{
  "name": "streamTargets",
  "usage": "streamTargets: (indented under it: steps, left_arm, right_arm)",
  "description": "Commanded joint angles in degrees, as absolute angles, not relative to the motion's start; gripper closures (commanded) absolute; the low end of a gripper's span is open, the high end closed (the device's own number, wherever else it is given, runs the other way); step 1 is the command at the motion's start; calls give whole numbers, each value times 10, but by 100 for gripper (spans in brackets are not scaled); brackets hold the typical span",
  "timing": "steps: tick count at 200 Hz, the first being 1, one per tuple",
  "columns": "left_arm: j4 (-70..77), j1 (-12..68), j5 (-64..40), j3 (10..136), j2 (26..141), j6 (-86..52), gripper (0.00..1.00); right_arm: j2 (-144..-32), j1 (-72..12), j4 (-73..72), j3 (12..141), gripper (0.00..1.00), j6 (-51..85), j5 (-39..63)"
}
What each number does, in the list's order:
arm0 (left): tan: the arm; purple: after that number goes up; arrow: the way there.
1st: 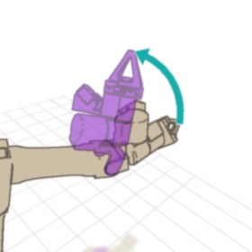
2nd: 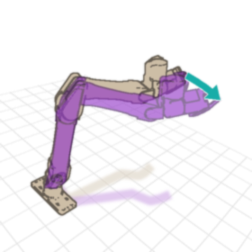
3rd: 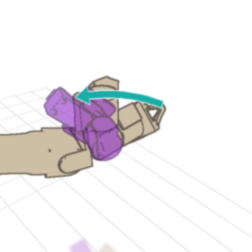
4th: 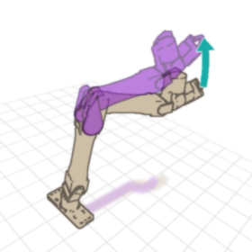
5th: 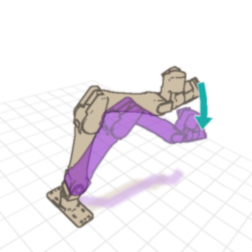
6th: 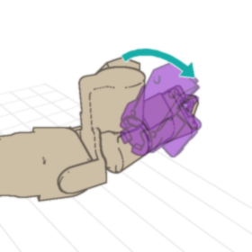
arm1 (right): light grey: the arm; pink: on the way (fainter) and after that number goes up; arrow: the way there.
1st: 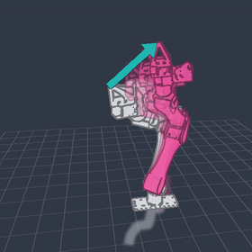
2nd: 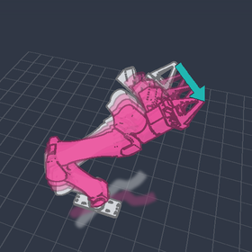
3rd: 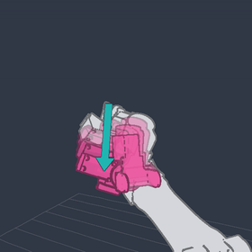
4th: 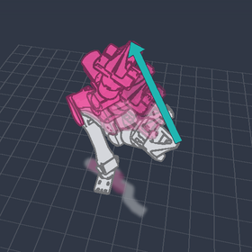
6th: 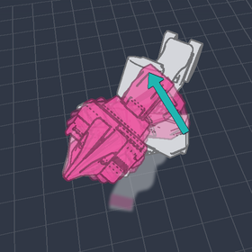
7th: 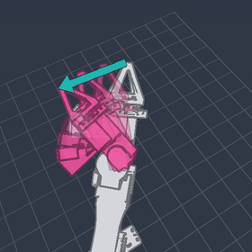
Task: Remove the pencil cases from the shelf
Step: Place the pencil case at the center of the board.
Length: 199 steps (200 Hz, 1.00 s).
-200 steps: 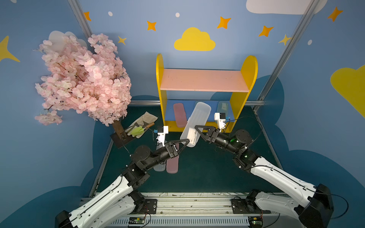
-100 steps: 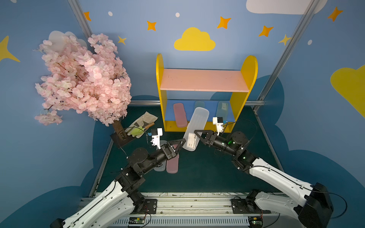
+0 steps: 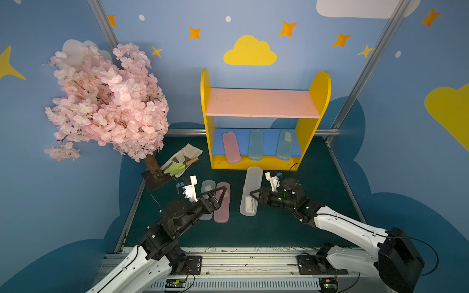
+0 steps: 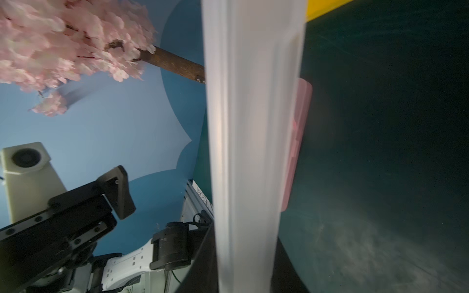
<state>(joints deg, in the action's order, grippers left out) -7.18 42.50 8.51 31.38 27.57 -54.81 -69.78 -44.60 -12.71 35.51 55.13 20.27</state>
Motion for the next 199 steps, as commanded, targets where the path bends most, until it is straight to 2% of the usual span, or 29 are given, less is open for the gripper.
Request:
streamTargets:
  steps: [1,57,199]
  left_arm:
    - [-71,425,106,300,270,-544,0]
    - [-72,424,110,295,269,-545,0]
    - [-93,425,131,281,233,-555,0]
  right_arm:
    - [-744,-450,-174,351,84,527,246]
    - [-880,-457,-272,374,86,548,294]
    - [-1021,-453,-322,425,88,596,319]
